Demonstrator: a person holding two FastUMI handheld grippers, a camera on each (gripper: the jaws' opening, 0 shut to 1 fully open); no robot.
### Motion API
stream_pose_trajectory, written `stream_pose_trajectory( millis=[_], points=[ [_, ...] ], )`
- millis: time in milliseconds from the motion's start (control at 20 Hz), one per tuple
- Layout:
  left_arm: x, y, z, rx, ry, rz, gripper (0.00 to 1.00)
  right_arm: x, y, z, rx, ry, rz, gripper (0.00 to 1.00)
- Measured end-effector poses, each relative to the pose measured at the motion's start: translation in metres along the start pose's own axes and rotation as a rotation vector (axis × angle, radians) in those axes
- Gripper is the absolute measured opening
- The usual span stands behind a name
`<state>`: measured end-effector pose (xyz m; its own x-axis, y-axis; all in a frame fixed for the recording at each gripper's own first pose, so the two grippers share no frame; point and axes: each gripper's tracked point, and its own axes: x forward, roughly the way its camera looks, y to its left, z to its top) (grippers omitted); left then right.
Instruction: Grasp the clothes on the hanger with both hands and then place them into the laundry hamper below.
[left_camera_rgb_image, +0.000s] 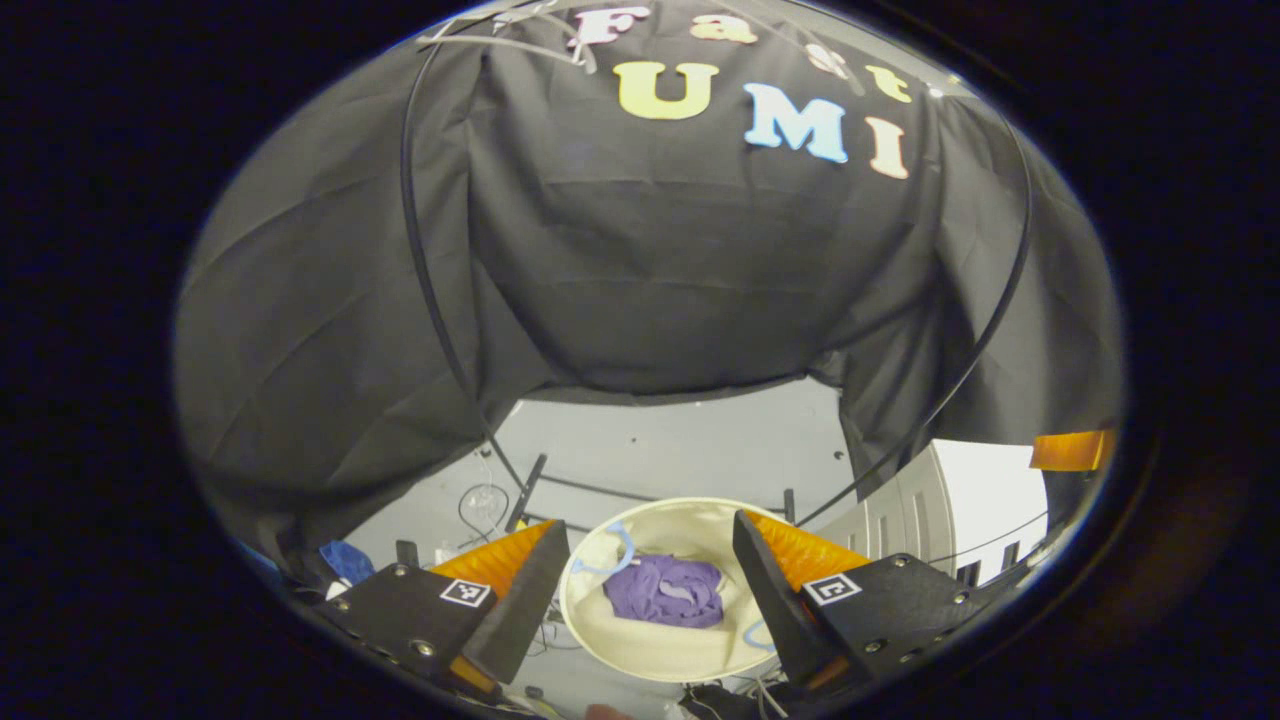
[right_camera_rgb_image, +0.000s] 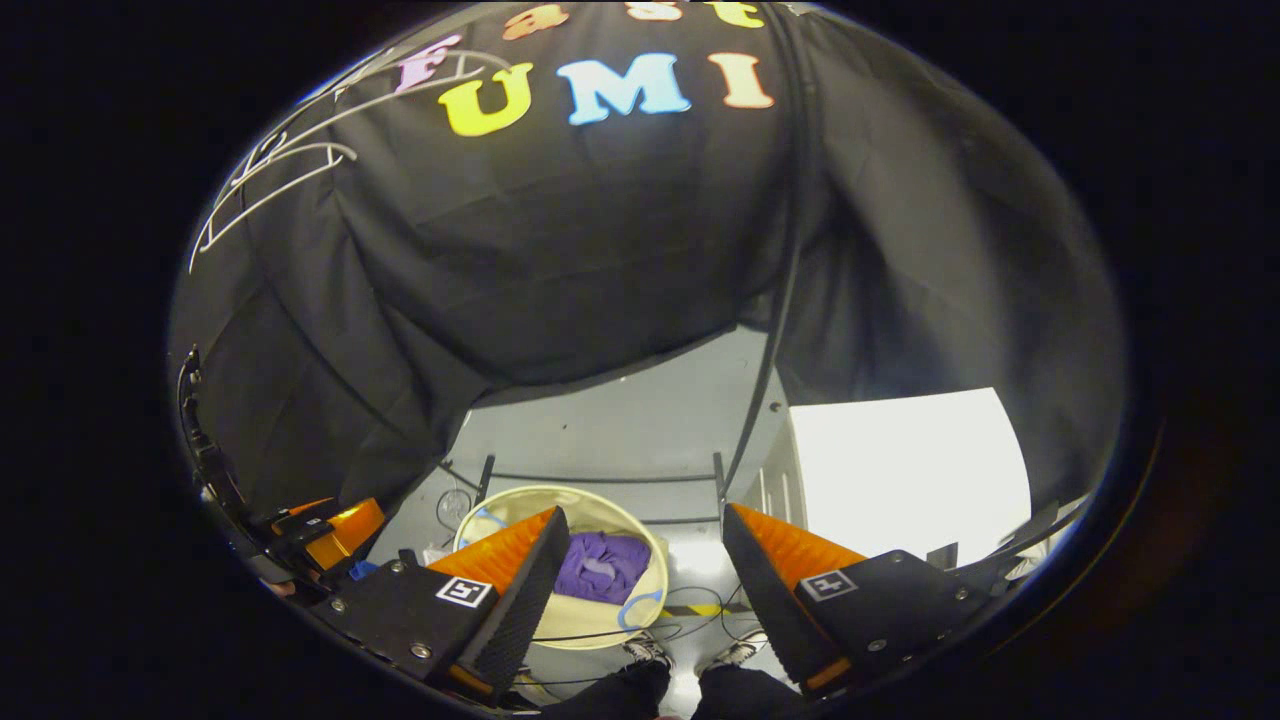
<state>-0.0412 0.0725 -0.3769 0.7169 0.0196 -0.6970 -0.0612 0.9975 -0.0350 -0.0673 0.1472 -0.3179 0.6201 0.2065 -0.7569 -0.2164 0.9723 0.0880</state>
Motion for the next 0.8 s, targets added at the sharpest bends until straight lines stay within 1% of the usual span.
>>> stream_pose_trajectory(
  millis=[50, 100, 150, 300, 400, 450, 500, 600, 750, 800],
  points=[
    [-0.009, -0.011, 0.017, 0.011, -0.029, -0.009, 0.96, -0.008, -0.009, 0.005, 0.015, -0.023, -0.006, 0.96],
    [-0.019, -0.022, 0.033, 0.021, -0.057, -0.017, 1.0, -0.016, -0.019, 0.012, 0.027, -0.047, -0.01, 0.96],
    [-0.021, -0.031, 0.047, 0.033, -0.085, -0.021, 0.96, -0.024, -0.03, 0.021, 0.037, -0.08, -0.019, 0.96],
    [-0.055, -0.055, 0.09, 0.064, -0.168, -0.002, 0.96, -0.051, -0.065, 0.058, 0.052, -0.207, -0.038, 0.95],
    [-0.084, -0.074, 0.115, 0.057, -0.222, 0.006, 0.96, -0.073, -0.082, 0.076, 0.069, -0.279, -0.033, 0.96],
    [-0.092, -0.082, 0.116, 0.049, -0.231, 0.01, 1.0, -0.082, -0.093, 0.085, 0.075, -0.309, -0.033, 0.96],
    [-0.104, -0.091, 0.12, 0.042, -0.24, 0.016, 0.96, -0.09, -0.105, 0.094, 0.074, -0.333, -0.036, 0.96],
    [-0.132, -0.109, 0.136, 0.032, -0.285, 0.024, 1.0, -0.112, -0.132, 0.109, 0.054, -0.4, -0.06, 0.96],
    [-0.172, -0.134, 0.169, 0.051, -0.39, 0.026, 1.0, -0.154, -0.174, 0.14, -0.013, -0.532, -0.105, 0.95],
    [-0.184, -0.14, 0.176, 0.065, -0.421, 0.035, 0.95, -0.17, -0.184, 0.15, -0.035, -0.58, -0.121, 0.91]
  ],
)
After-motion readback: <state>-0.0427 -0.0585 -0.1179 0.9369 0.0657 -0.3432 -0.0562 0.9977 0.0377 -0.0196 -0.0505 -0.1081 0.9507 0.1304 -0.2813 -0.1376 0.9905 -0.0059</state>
